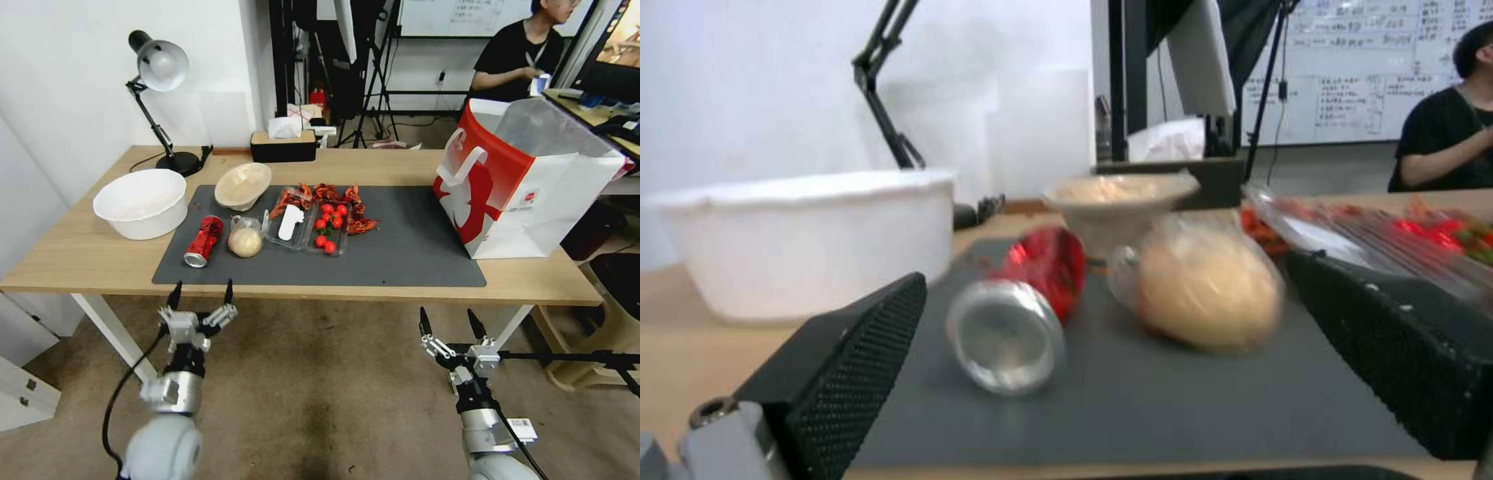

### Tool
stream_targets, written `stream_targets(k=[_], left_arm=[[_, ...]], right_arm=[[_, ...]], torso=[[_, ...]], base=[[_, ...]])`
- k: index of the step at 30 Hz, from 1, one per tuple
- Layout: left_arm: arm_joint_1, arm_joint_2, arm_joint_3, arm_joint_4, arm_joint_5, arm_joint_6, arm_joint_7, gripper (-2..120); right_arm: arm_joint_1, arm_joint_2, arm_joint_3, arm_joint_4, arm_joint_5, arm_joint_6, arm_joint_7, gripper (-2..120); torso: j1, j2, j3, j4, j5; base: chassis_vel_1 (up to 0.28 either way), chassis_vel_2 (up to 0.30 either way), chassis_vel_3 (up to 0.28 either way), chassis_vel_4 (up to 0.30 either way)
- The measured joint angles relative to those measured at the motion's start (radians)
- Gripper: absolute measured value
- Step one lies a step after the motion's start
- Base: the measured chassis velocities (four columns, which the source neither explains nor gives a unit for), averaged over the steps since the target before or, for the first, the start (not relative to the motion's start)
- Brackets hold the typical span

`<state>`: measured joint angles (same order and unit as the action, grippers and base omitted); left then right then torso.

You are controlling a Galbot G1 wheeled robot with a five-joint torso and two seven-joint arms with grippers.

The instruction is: Pick up the trash from the table and place it into the takeout bag.

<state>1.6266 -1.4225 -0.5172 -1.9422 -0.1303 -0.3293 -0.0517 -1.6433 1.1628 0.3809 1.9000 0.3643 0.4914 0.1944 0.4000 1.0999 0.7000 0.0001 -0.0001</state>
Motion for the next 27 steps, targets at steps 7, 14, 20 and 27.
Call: stream_targets(k=[7,14,20,27], left_arm=[[-0.104,0.114,-0.004,-0.002,-0.110,0.060,-0.046,100],[-0.353,0.332,0.031,0.078,-0.230,0.152,-0.068,100],[-0.495,0.435,0.113,0.170,-0.301,0.261,-0.056,100],[-0.510,0.484,0.099,0.123,-0.361,0.518,-0.066,100]], right_arm=[[-0.019,-0.007,-0.003,0.005,-0.007,-0.002,-0.006,100],[-0.023,-0.008,0.000,0.010,-0.018,-0.010,-0.007,100],[-0.011,-0.008,0.001,-0.007,-0.041,-0.016,-0.006,100],[-0.009,-0.007,0.005,-0.023,-0.046,-0.021,-0.003,100]], torso=[[0.000,0.000,0.000,0.0000,-0.0003],[0.000,0.000,0.000,0.0000,-0.0002],[0.000,0.000,0.000,-0.0003,0.0002],[0.000,0.000,0.000,0.0000,0.0002]], base=[[0.000,0.000,0.000,0.000],[0.000,0.000,0.000,0.000],[0.000,0.000,0.000,0.000],[0.000,0.000,0.000,0.000]])
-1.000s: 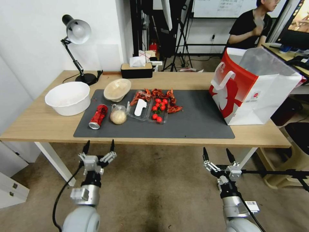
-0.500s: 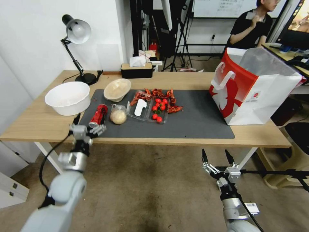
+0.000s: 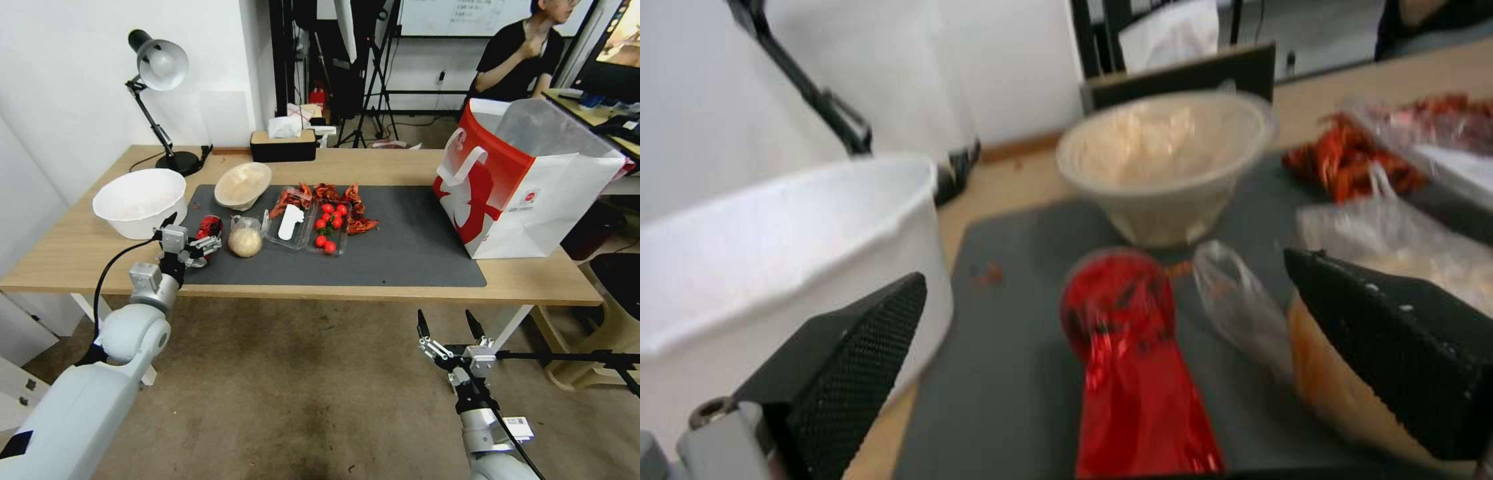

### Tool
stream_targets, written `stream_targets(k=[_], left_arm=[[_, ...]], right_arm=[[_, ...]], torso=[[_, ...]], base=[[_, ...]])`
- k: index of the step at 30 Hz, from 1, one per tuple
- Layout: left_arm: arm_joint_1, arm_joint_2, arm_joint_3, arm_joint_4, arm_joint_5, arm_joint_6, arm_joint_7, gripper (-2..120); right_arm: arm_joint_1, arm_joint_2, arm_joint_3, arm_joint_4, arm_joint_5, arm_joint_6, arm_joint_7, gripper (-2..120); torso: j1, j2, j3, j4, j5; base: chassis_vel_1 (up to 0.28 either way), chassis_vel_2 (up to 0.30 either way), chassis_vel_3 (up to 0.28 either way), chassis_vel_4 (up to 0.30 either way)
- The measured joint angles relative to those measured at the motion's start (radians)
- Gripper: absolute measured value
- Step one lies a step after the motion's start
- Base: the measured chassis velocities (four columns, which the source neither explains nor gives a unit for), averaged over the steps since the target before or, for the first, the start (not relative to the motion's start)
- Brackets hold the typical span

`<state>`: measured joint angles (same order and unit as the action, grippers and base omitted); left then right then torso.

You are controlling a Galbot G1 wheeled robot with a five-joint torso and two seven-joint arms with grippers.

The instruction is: Pick up the trash from the table and place it into the takeout bag.

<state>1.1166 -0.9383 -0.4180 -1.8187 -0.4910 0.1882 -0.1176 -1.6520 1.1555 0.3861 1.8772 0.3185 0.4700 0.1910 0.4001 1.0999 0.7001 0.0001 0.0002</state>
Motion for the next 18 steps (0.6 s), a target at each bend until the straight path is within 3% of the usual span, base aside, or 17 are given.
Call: stream_targets(k=[1,3,8,10,18], left_arm=[[0.011,0.005,-0.012,-0.029,-0.034,0.078,-0.012,100],[0.016,0.008,-0.022,-0.061,-0.089,0.159,-0.037,100],[0.017,0.007,-0.026,-0.082,-0.135,0.217,-0.058,100],[0.012,0.002,-0.024,-0.096,-0.195,0.266,-0.095,100],[0.003,-0.003,-0.021,-0.096,-0.221,0.287,-0.118,100]], right_arm=[[0.000,-0.001,0.002,-0.002,-0.001,0.000,0.001,100],[0.001,-0.001,0.003,-0.003,-0.001,0.001,0.002,100],[0.002,-0.001,0.003,-0.005,-0.003,0.001,0.003,100],[0.002,0.000,0.000,-0.007,-0.007,0.001,0.003,100],[0.002,0.000,-0.001,-0.007,-0.009,0.002,0.003,100]], torso=[[0.000,0.000,0.000,0.0000,-0.0003],[0.000,0.000,0.000,0.0000,-0.0001],[0.000,0.000,0.000,0.0000,-0.0001],[0.000,0.000,0.000,0.0000,-0.0001],[0.000,0.000,0.000,0.0000,-0.0002]], base=[[0.000,0.000,0.000,0.000],[0.000,0.000,0.000,0.000],[0.000,0.000,0.000,0.000],[0.000,0.000,0.000,0.000],[0.000,0.000,0.000,0.000]])
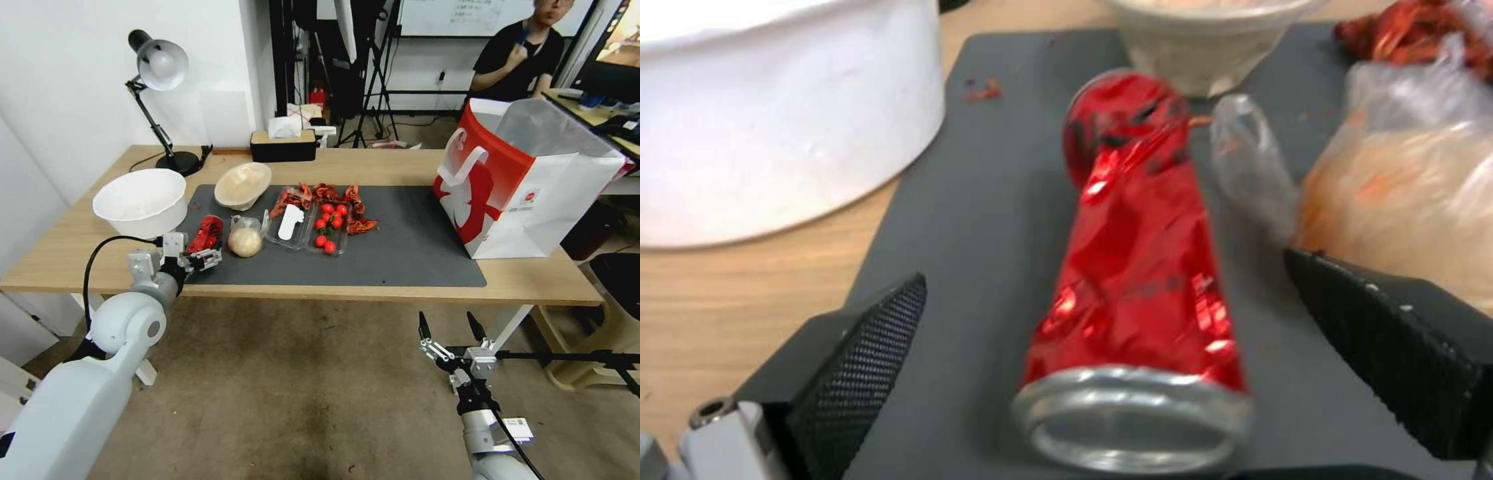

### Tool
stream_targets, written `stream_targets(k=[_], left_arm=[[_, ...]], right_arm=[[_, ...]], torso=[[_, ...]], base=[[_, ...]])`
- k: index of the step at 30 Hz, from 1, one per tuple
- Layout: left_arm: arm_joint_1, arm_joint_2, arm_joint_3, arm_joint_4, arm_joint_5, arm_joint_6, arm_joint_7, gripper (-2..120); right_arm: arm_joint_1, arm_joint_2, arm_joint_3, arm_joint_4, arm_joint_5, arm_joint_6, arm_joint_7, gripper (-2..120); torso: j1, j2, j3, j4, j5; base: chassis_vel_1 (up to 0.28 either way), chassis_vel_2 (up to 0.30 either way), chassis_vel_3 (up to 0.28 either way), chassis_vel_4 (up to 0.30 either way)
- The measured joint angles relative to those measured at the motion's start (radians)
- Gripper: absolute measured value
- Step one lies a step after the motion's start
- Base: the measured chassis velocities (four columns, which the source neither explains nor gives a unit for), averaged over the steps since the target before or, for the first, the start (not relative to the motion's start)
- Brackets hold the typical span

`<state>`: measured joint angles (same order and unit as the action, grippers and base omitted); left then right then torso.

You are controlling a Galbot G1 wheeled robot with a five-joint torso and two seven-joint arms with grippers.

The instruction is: Pick up the trash from the table and place it into the takeout bag.

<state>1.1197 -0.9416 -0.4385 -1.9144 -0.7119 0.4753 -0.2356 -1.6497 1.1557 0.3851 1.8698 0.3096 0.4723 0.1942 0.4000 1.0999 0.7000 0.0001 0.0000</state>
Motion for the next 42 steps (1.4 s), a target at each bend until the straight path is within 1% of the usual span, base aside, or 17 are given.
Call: stream_targets(k=[5,6,7,11,14,15,16,17,19,26,29,34,38,39,40,41,42], left_arm=[[-0.013,-0.009,0.003,0.008,-0.031,0.026,-0.035,99],[-0.016,-0.011,0.004,0.010,-0.042,0.033,-0.045,91],[-0.016,-0.011,0.004,0.010,-0.042,0.033,-0.045,91],[-0.020,-0.015,0.003,0.016,-0.054,0.064,-0.084,72],[-0.017,-0.014,0.002,0.016,-0.054,0.069,-0.087,69],[-0.016,-0.014,0.001,0.016,-0.054,0.070,-0.088,62],[-0.016,-0.014,0.001,0.016,-0.055,0.070,-0.088,59],[-0.016,-0.014,0.001,0.016,-0.055,0.070,-0.088,59],[-0.013,-0.013,0.000,0.016,-0.055,0.071,-0.088,51],[-0.005,-0.026,-0.001,0.022,-0.062,0.071,-0.084,51],[-0.002,-0.030,-0.001,0.026,-0.061,0.086,-0.086,51],[0.004,-0.032,-0.006,0.032,-0.067,0.088,-0.104,51],[0.017,-0.034,-0.013,0.029,-0.079,0.052,-0.112,51],[0.024,-0.034,-0.018,0.023,-0.079,0.027,-0.108,51],[0.031,-0.034,-0.029,0.009,-0.070,-0.004,-0.087,51],[0.031,-0.034,-0.029,0.009,-0.070,-0.004,-0.087,51],[0.044,-0.028,-0.052,-0.021,-0.056,-0.054,-0.042,51]], right_arm=[[-0.001,0.000,-0.001,0.000,-0.002,0.002,0.000,100],[-0.001,0.000,-0.001,0.000,-0.002,0.003,0.000,100],[-0.001,0.000,-0.001,0.000,-0.002,0.003,0.000,100],[-0.001,-0.001,-0.001,-0.002,-0.003,0.007,0.001,100],[-0.001,-0.002,-0.001,-0.002,-0.004,0.007,0.001,100],[-0.001,-0.002,-0.001,-0.002,-0.004,0.007,0.001,100],[-0.001,-0.002,-0.001,-0.002,-0.005,0.007,0.001,100],[-0.001,-0.002,-0.001,-0.002,-0.005,0.007,0.001,100],[-0.001,-0.002,-0.001,-0.002,-0.006,0.008,0.002,100],[0.003,-0.002,-0.001,-0.004,-0.009,0.008,0.003,100],[0.004,-0.002,-0.001,-0.006,-0.009,0.008,0.004,100],[0.007,-0.004,-0.001,-0.008,-0.010,0.007,0.008,100],[0.009,-0.004,-0.004,-0.013,-0.013,0.006,0.010,100],[0.010,-0.004,-0.005,-0.016,-0.015,0.006,0.011,100],[0.011,-0.005,-0.005,-0.017,-0.015,0.006,0.011,100],[0.011,-0.005,-0.005,-0.017,-0.015,0.006,0.011,100],[0.011,-0.004,-0.005,-0.017,-0.015,0.006,0.012,100]], torso=[[0.000,0.000,0.000,-0.0003,0.0000],[0.000,0.000,0.000,-0.0003,-0.0001],[0.000,0.000,0.000,-0.0003,-0.0001],[0.000,0.000,0.000,-0.0001,-0.0001],[0.000,0.000,0.000,-0.0001,-0.0001],[0.000,0.000,0.000,-0.0001,0.0000],[0.000,0.000,0.000,-0.0001,0.0000],[0.000,0.000,0.000,-0.0001,0.0000],[0.000,0.000,0.000,0.0000,0.0000],[0.000,0.000,0.000,-0.0001,0.0000],[0.000,0.000,0.000,-0.0001,-0.0001],[0.000,0.000,0.000,-0.0002,0.0001],[0.000,0.000,0.000,-0.0002,-0.0002],[0.000,0.000,0.000,0.0001,-0.0005],[0.000,0.000,0.000,0.0001,-0.0007],[0.000,0.000,0.000,0.0001,-0.0007],[0.000,0.000,0.000,0.0000,0.0002]], base=[[0.000,0.000,0.000,0.000],[0.000,0.000,0.000,0.000],[0.000,0.000,0.000,0.000],[0.000,0.000,0.000,0.000],[0.000,0.000,0.000,0.000],[0.000,0.000,0.000,0.000],[0.000,0.000,0.000,0.000],[0.000,0.000,0.000,0.000],[0.000,0.000,0.000,0.000],[0.000,0.000,0.000,0.000],[0.000,0.000,0.000,0.000],[0.000,0.000,0.000,0.000],[0.000,0.000,0.000,0.000],[0.000,0.000,0.000,0.000],[0.000,0.000,0.000,0.000],[0.000,0.000,0.000,0.000],[0.000,0.000,0.000,0.000]])
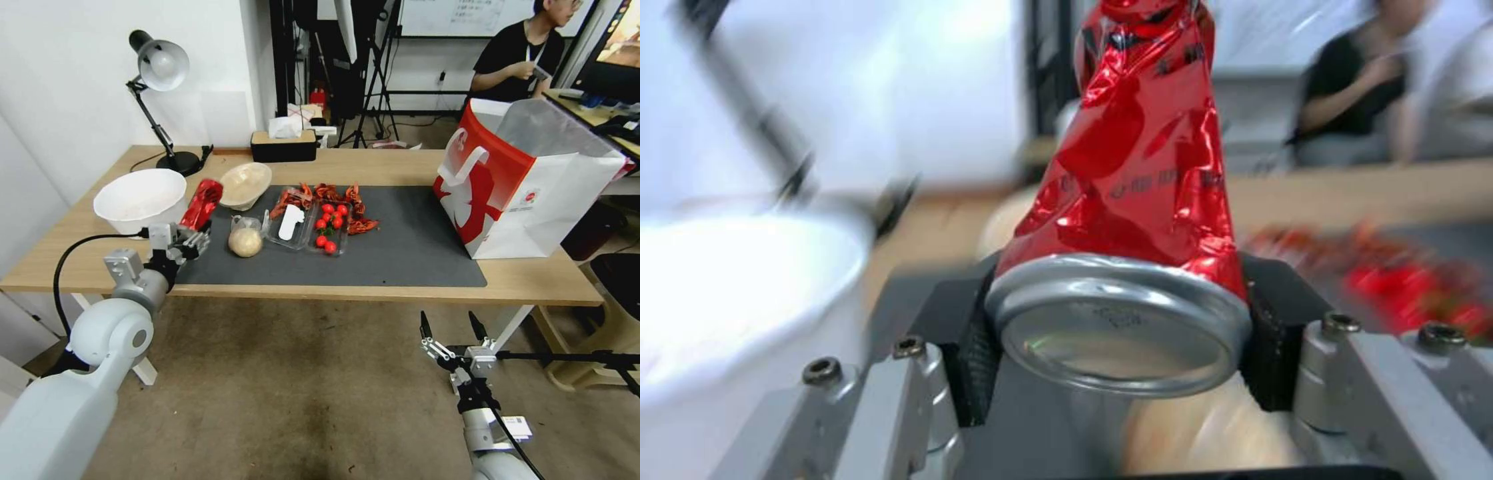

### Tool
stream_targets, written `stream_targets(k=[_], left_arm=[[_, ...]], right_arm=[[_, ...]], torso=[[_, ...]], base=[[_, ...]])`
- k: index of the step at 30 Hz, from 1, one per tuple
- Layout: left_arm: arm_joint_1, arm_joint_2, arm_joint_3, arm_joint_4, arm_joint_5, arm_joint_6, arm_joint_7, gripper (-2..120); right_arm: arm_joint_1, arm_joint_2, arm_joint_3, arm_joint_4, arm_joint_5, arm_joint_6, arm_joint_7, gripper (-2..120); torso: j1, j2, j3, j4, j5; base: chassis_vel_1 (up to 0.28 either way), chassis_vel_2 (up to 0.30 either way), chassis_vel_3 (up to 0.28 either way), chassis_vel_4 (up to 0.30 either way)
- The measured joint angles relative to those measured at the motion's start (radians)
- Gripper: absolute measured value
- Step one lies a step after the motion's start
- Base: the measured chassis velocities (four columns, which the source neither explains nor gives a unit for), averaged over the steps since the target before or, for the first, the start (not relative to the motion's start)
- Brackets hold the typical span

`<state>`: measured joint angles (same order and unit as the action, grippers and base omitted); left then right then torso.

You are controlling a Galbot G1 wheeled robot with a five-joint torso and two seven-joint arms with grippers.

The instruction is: Pick up the trash from the table and place it into the takeout bag.

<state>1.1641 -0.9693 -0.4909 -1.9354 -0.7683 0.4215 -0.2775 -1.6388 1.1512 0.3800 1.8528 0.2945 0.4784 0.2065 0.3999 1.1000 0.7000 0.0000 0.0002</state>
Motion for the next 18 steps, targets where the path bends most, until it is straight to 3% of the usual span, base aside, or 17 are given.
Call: stream_targets(k=[3,5,6,7,9,10,11,13,16,18], left_arm=[[0.011,0.011,-0.021,-0.045,0.005,-0.030,0.043,51],[0.010,0.022,-0.022,-0.072,0.033,-0.087,0.114,51],[0.010,0.022,-0.022,-0.072,0.033,-0.087,0.114,51],[-0.008,0.030,-0.005,-0.059,0.063,-0.160,0.185,51],[-0.084,0.050,0.046,0.007,0.113,-0.336,0.355,51],[-0.084,0.050,0.046,0.007,0.113,-0.336,0.355,51],[-0.134,0.057,0.075,0.054,0.139,-0.401,0.434,51],[-0.244,0.077,0.138,0.137,0.153,-0.460,0.538,51],[-0.322,0.086,0.186,0.184,0.147,-0.473,0.581,51],[-0.434,0.084,0.272,0.234,0.125,-0.474,0.611,51]], right_arm=[[0.002,0.000,0.001,-0.001,0.000,0.000,0.001,100],[0.000,0.002,0.004,-0.003,-0.001,0.001,0.004,100],[0.000,0.002,0.004,-0.003,-0.001,0.001,0.004,100],[-0.004,0.004,0.004,-0.003,-0.001,0.002,0.005,100],[-0.013,0.007,0.006,0.001,-0.003,0.004,0.006,100],[-0.013,0.007,0.006,0.001,-0.003,0.004,0.006,100],[-0.015,0.007,0.008,0.002,-0.004,0.005,0.006,100],[-0.016,0.008,0.008,0.002,-0.004,0.005,0.006,100],[-0.014,0.010,0.007,0.002,-0.009,0.005,0.006,100],[-0.012,0.017,0.004,0.002,-0.019,0.003,0.007,100]], torso=[[0.000,0.000,0.000,0.0002,-0.0002],[0.000,0.000,0.000,0.0001,-0.0005],[0.000,0.000,0.000,0.0001,-0.0005],[0.000,0.000,0.000,0.0001,-0.0001],[0.000,0.000,0.000,0.0000,-0.0001],[0.000,0.000,0.000,0.0000,-0.0001],[0.000,0.000,0.000,-0.0002,-0.0002],[0.000,0.000,0.000,-0.0002,-0.0001],[0.000,0.000,0.000,0.0000,-0.0004],[0.000,0.000,0.000,0.0001,-0.0004]], base=[[0.000,0.000,0.000,0.000],[0.000,0.000,0.000,0.000],[0.000,0.000,0.000,0.000],[0.000,0.000,0.000,0.000],[0.000,0.000,0.000,0.000],[0.000,0.000,0.000,0.000],[0.000,0.000,0.000,0.000],[0.000,0.000,0.000,0.000],[0.000,0.000,0.000,0.000],[0.000,0.000,0.000,0.000]])
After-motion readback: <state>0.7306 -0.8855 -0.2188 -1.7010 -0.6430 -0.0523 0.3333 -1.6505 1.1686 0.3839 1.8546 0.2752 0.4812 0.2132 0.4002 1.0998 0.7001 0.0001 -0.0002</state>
